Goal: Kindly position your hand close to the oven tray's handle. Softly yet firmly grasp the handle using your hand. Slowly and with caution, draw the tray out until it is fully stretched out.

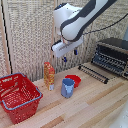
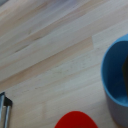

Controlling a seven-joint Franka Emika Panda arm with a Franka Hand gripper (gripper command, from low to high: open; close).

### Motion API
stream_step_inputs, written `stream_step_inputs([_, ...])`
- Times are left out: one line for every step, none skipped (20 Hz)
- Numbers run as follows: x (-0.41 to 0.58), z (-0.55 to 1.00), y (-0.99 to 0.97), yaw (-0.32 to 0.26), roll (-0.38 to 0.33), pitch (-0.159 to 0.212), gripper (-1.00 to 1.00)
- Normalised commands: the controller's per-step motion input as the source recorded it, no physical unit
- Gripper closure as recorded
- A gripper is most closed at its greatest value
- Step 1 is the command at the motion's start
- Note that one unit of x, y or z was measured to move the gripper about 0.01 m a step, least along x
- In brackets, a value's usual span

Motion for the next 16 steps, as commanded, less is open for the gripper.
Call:
stream_step_inputs([0.000,0.00,-0.06,0.138,-0.375,0.000,-1.00])
stream_step_inputs([0.000,-0.03,-0.09,0.147,-0.366,0.000,-1.00])
stream_step_inputs([0.043,-0.14,-0.15,0.152,-0.339,0.026,-1.00])
stream_step_inputs([0.046,-0.17,-0.18,0.151,-0.327,0.029,-1.00])
stream_step_inputs([0.029,-0.22,-0.21,0.154,-0.305,0.025,-1.00])
stream_step_inputs([0.043,-0.23,-0.23,0.153,-0.287,0.015,-1.00])
stream_step_inputs([0.100,-0.24,-0.25,0.139,-0.276,0.009,-1.00])
stream_step_inputs([0.129,-0.25,-0.27,0.126,-0.271,0.002,-1.00])
stream_step_inputs([0.140,-0.25,-0.25,0.117,-0.280,0.000,-1.00])
stream_step_inputs([0.137,-0.26,-0.26,0.109,-0.282,0.000,-1.00])
stream_step_inputs([0.157,-0.27,-0.29,0.102,-0.277,0.000,-1.00])
stream_step_inputs([0.169,-0.27,-0.30,0.093,-0.281,0.000,-1.00])
stream_step_inputs([0.177,-0.26,-0.31,0.086,-0.282,0.000,-1.00])
stream_step_inputs([0.177,-0.20,-0.33,0.068,-0.288,0.000,-1.00])
stream_step_inputs([0.109,-0.09,-0.36,0.041,-0.304,-0.004,-1.00])
stream_step_inputs([0.040,-0.04,-0.45,0.013,-0.309,-0.015,-1.00])
